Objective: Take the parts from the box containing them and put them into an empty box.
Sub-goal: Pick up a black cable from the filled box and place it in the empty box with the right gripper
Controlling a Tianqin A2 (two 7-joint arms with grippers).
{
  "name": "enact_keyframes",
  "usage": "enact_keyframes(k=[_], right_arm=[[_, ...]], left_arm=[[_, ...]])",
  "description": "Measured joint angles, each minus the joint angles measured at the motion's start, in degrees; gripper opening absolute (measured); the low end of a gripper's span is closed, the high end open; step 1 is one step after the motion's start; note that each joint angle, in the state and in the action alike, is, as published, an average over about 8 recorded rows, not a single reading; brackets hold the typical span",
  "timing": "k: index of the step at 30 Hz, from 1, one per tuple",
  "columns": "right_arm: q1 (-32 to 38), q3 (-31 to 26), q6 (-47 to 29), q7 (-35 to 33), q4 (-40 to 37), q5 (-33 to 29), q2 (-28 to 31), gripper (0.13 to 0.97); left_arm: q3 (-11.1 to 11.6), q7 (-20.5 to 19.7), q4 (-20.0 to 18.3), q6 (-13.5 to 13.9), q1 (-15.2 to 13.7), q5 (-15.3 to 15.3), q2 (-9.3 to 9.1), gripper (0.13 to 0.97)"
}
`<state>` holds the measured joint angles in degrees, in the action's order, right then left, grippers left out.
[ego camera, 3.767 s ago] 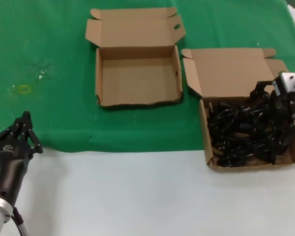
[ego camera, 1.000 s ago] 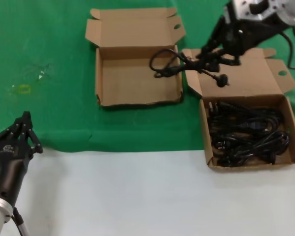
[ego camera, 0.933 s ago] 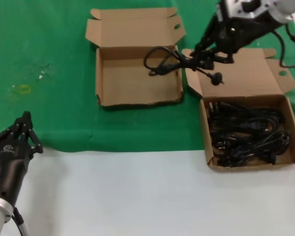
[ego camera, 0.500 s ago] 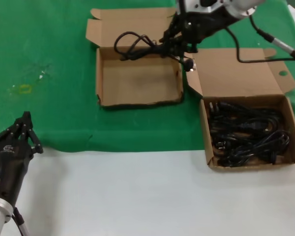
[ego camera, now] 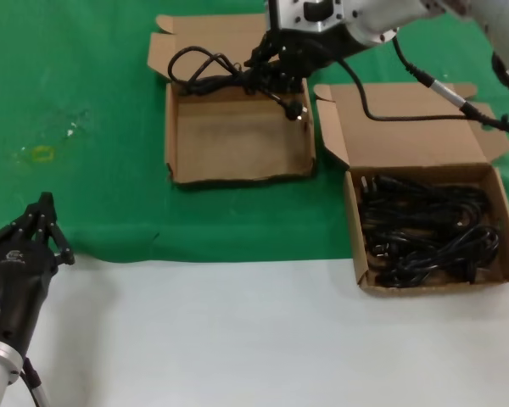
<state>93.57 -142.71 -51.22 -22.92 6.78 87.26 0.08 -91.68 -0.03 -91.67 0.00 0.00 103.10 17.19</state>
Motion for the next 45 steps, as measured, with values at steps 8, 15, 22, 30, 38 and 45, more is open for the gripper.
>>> enact_keyframes(k=[8, 15, 22, 30, 38, 45], right_arm=[[-2.18, -9.96, 4.32, 0.48, 1.39, 9.86, -0.07, 0.172], [-4.16, -13.74, 6.85, 0.40, 2.01, 13.36, -0.08, 0.172], [-6.35, -14.74, 8.84, 0.11, 2.47, 14.69, -0.08, 0.172], [-8.27, -14.97, 10.74, -0.31, 2.91, 14.62, -0.08, 0.172], [-9.11, -15.00, 12.07, -0.83, 2.94, 14.22, -0.08, 0.187], [-8.76, -14.94, 12.22, -1.93, 2.07, 15.15, -0.08, 0.242]], left_arm=[[0.00, 0.00, 0.00, 0.00, 0.00, 0.00, 0.00, 0.144], [0.00, 0.00, 0.00, 0.00, 0.00, 0.00, 0.00, 0.144], [0.00, 0.02, 0.00, 0.00, 0.00, 0.00, 0.00, 0.144], [0.00, 0.02, 0.00, 0.00, 0.00, 0.01, 0.00, 0.144], [0.00, 0.02, 0.00, 0.00, 0.00, 0.01, 0.00, 0.144], [0.00, 0.02, 0.00, 0.00, 0.00, 0.01, 0.00, 0.144]])
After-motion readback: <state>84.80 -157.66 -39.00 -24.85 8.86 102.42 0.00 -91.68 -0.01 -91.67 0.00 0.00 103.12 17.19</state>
